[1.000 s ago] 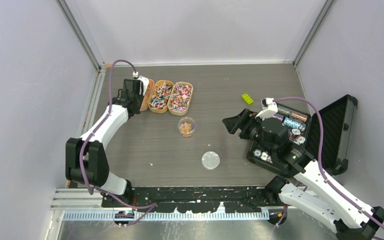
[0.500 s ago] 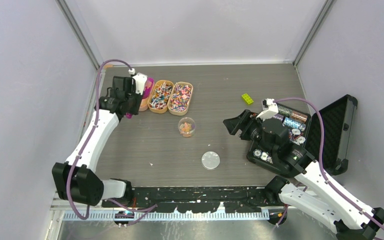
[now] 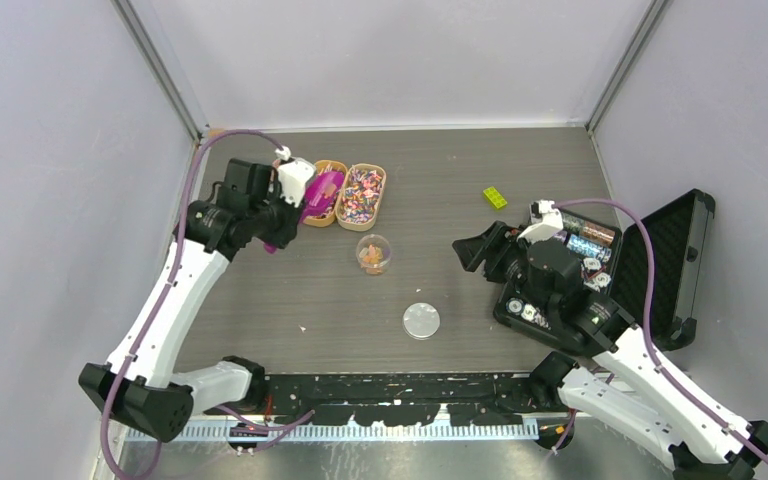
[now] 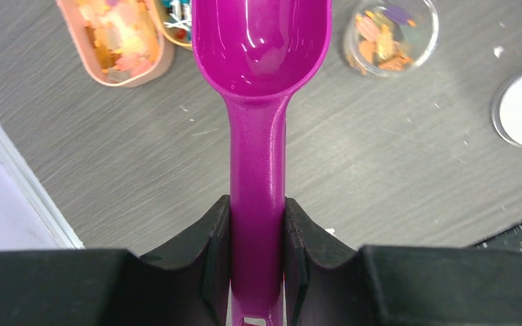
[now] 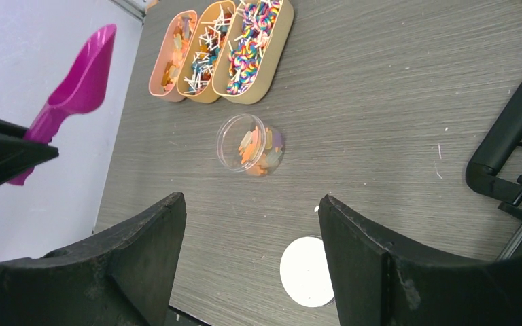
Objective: Pack the candies
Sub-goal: Place the fake candies in the packing bottle.
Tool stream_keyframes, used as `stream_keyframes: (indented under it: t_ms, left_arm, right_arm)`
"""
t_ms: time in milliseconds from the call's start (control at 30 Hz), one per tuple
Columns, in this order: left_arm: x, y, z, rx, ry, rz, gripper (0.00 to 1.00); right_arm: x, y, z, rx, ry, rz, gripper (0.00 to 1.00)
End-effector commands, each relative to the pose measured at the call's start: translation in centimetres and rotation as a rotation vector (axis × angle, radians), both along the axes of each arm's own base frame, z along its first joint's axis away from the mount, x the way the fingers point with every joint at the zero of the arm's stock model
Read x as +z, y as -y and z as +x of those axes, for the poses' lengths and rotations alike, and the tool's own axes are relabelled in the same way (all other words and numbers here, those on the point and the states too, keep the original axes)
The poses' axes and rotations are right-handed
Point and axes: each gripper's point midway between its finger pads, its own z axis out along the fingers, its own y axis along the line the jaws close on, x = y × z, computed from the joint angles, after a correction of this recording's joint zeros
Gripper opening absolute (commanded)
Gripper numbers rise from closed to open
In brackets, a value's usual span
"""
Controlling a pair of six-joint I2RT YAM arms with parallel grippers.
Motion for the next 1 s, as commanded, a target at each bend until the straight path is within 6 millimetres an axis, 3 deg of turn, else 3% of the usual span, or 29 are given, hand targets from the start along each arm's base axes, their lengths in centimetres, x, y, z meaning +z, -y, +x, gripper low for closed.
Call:
stream_keyframes:
  t_ms: [0,267,967]
  left_arm:
    - [1.1,1.4,-3.2,-0.106,-0.042,0.025,0.00]
    - [-0.2,3.7,-5.4,-0.218,-0.137,0.111,0.00]
    - [-4.2,6.1,-6.4,-0.249,-0.460,0.462,0.00]
  right_arm:
    - [1.5,1.0,0.0,-0.035,0.049,0.001,0.76]
    - [1.4,1.7,-0.3,-0.055,0.057,-0.001,0.76]
    - [1.6,2.7,-0.5,-0.073,0.088,-0.029,0.76]
